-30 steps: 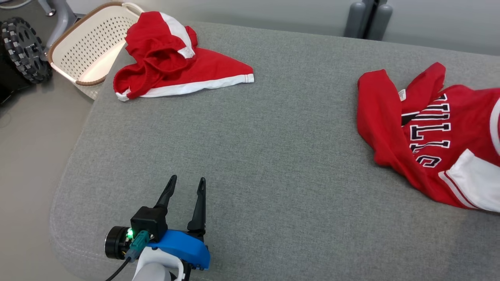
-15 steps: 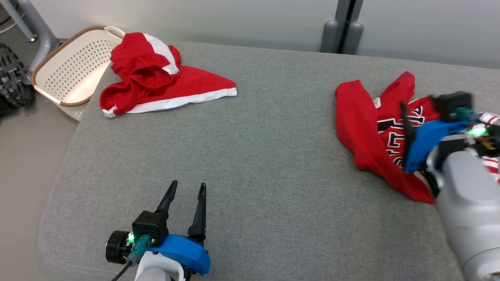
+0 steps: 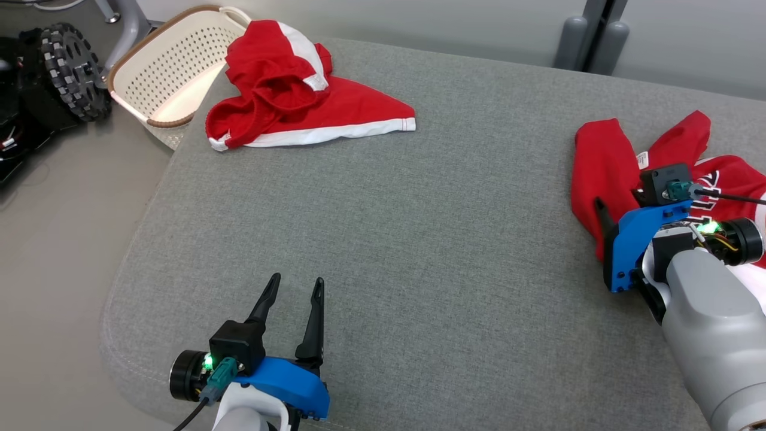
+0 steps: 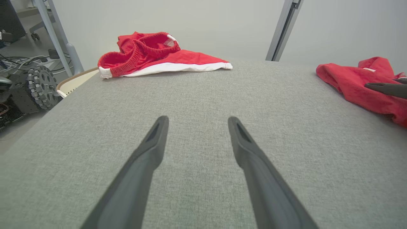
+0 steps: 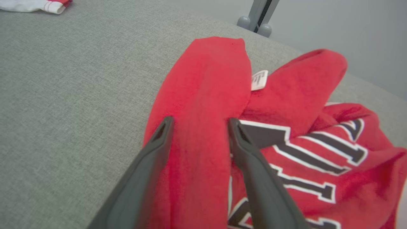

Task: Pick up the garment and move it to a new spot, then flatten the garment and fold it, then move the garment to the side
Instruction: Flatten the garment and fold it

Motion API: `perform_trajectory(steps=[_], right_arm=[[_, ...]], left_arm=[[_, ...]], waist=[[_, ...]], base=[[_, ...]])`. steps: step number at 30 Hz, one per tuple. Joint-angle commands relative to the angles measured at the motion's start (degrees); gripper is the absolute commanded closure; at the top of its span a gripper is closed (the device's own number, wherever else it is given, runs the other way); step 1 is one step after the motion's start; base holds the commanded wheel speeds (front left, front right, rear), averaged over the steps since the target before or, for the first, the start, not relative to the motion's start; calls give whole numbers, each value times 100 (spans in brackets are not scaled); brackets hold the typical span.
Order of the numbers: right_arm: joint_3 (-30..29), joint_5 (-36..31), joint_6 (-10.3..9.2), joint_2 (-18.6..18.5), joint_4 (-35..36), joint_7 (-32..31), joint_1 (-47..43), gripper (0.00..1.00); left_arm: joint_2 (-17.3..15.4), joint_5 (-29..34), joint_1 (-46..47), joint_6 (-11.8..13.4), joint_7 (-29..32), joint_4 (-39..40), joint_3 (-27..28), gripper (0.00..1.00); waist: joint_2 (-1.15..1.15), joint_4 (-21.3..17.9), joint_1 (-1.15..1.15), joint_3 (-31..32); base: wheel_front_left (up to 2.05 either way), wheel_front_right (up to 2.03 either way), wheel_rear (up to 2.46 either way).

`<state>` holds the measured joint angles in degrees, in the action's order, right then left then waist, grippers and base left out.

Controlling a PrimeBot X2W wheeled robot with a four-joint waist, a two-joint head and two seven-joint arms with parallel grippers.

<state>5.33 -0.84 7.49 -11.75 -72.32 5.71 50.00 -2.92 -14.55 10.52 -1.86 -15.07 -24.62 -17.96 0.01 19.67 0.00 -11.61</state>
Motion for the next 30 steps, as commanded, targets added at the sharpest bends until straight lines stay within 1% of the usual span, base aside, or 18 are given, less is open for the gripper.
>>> perform_trajectory(steps=[1, 6, 7, 8, 12, 15, 17, 19, 21, 22, 23, 24, 25, 28, 30], right_arm=[[40, 52, 1, -29, -14, 71, 2, 100], [250, 200, 1, 220, 114, 491, 14, 100], [250, 200, 1, 220, 114, 491, 14, 100], [327, 261, 1, 307, 165, 575, 4, 100], [904, 500, 1, 584, 493, 823, -197, 100], [1817, 776, 2, 769, 953, 902, -527, 100], [2582, 1014, 2, 800, 1321, 929, -809, 100], [3263, 1268, 1, 708, 1655, 933, -1041, 100], [3800, 1527, 1, 544, 1947, 938, -1255, 100], [4034, 1638, 1, 488, 2075, 939, -1354, 93], [4244, 1762, 1, 443, 2188, 939, -1455, 68], [4387, 1908, 2, 414, 2282, 940, -1532, 50], [4513, 2040, 2, 371, 2381, 943, -1574, 0], [4686, 2424, 1, 225, 2668, 948, -1646, 0], [4580, 2571, 1, 58, 2843, 950, -1609, 0]], left_arm=[[6, -28, 1, 44, -16, 2, -21, 0], [6, -16, -73, 66, -16, -28, -6, 0], [6, -16, -73, 66, -16, -28, -6, 0], [5, 2, -87, 59, -16, -36, 0, 0], [6, 64, -160, 33, -16, -64, 33, 0], [-2, 108, -180, 9, -16, -86, 66, 0], [-6, 126, -182, 2, -16, -95, 92, 0], [-10, 153, -179, -12, -16, -96, 111, 0], [-17, 161, -178, -14, -16, -99, 137, 0], [-22, 172, -177, -19, -16, -101, 149, 0], [-22, 184, -177, -27, -16, -105, 157, 0], [-25, 192, -177, -30, -16, -109, 164, 0], [-28, 199, -175, -36, -16, -114, 176, 0], [-27, 210, -164, -41, -16, -110, 194, 0], [-30, 223, -182, -37, -16, -106, 216, 0]], waist=[[-1, 21, 0, 12], [-1, -99, 0, 150], [-1, -99, 0, 150], [-1, -142, 0, 182], [-1, -328, 0, 295], [-1, -460, 0, 345], [-1, -532, 0, 354], [-1, -590, 0, 350], [-1, -639, 0, 347], [-1, -666, 0, 346], [-1, -687, 0, 345], [-1, -710, 0, 346], [-1, -731, 0, 349], [-1, -805, 0, 368], [-1, -864, 0, 397]], base=[[0, 0, 0], [0, 0, 0], [0, 0, 0], [0, 0, 0], [0, 0, 0], [0, 0, 0], [0, 0, 0], [0, 0, 0], [0, 0, 0], [0, 0, 0], [0, 0, 0], [0, 0, 0], [0, 0, 0], [0, 0, 0], [0, 0, 0]])
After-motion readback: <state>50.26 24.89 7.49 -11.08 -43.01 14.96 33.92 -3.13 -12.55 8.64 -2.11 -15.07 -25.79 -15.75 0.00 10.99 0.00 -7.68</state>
